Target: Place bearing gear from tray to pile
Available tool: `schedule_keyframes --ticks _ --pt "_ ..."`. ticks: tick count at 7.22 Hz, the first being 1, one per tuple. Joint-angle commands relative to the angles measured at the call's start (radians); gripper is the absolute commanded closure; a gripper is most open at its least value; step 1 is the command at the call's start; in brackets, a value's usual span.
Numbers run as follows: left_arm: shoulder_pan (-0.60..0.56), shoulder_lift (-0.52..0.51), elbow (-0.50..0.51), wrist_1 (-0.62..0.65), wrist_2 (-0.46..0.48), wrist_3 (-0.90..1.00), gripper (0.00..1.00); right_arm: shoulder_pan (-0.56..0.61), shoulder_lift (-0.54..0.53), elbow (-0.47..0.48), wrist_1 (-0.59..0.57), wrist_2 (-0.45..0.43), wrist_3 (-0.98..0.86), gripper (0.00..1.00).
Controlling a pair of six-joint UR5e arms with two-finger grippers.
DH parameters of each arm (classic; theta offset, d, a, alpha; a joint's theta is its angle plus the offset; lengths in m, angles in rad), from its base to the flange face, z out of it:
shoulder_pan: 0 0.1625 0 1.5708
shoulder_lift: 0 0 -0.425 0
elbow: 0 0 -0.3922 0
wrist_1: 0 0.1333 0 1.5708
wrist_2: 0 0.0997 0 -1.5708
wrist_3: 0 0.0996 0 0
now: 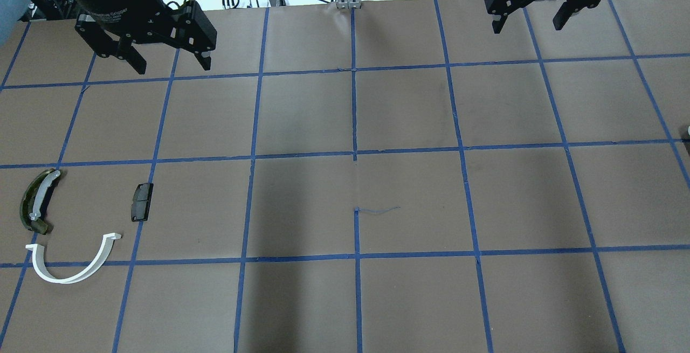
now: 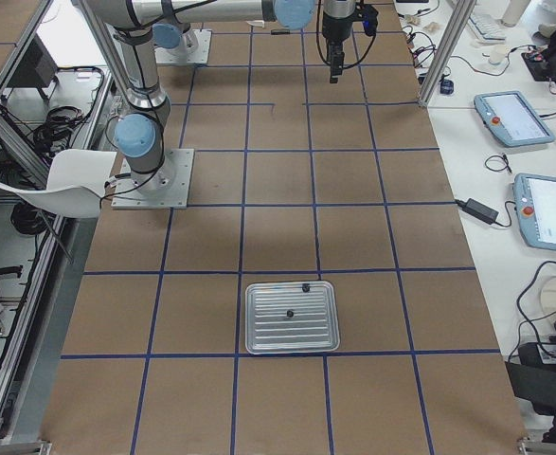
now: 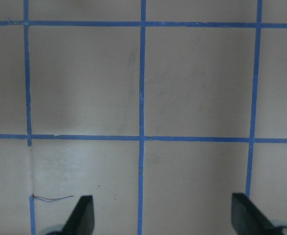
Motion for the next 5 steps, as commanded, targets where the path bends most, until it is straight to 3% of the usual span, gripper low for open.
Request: schedule_keyframes --ticks 1,5 --pt "-0.001 -0.001 0.000 -0.001 0.000 0.000 0.00 0.000 0.000 0.000 -0.001 0.002 0.000 0.00" --pt "0.001 0.001 0.000 0.001 0.000 0.000 0.00 -0.005 0.001 0.000 0.001 0.000 -0.006 0.00"
